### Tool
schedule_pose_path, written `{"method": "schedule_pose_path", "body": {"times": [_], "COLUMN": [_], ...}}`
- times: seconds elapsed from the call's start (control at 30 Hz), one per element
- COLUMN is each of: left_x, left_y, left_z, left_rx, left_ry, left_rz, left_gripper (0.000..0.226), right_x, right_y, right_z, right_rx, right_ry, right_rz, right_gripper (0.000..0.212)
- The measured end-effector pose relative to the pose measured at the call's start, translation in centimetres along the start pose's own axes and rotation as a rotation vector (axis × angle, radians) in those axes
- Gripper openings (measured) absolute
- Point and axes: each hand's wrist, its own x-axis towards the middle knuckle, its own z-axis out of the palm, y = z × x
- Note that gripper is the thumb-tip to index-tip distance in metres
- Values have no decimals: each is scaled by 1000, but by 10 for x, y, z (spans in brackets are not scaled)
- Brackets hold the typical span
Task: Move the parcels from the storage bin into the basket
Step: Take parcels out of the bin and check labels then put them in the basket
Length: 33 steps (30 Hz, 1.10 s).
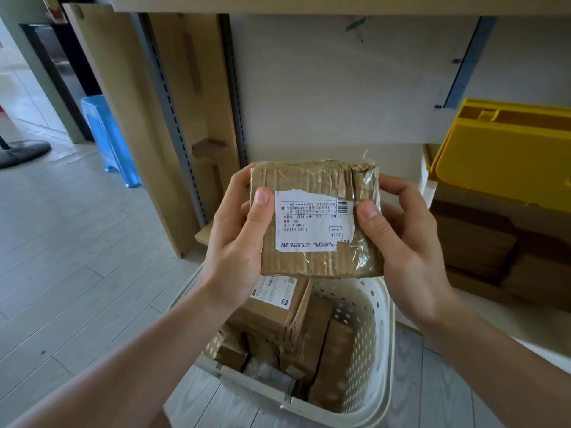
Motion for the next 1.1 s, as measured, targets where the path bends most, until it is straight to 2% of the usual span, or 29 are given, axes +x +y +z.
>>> {"method": "schedule_pose_path", "body": {"times": [0.3, 0.5, 0.6, 0.7, 0.8, 0.87, 0.97, 1.1], "left_x": [-6, -6, -3, -2, -4, -6, -10, -15], "left_y": [-5, -11, -22, -38, -54, -63, -76, -98], "left_z": [-24, -41, -62, -92, -121, -135, -145, -154], "left_rx": [28, 75, 159, 239, 298, 333, 497, 770], "left_ry": [5, -65, -167, -271, -423, -494, -591, -784], "left_rz": [4, -46, -139, -276, -455, -606, -740, -742], "left_gripper": [27, 22, 32, 44, 51, 68, 93, 87], "right_x": [3, 12, 19, 22, 22, 20, 14, 1], "right_y": [3, 23, 39, 56, 80, 95, 110, 135], "right_z": [13, 17, 16, 15, 18, 25, 42, 68], "right_rx": [-6, -66, -212, -380, -628, -770, -1010, -1162], "right_ry": [-58, -132, -166, -278, -389, -475, -585, -686], "right_rz": [17, 117, 176, 279, 365, 424, 377, 328], "right_gripper": [50, 62, 59, 51, 60, 67, 69, 69]}}
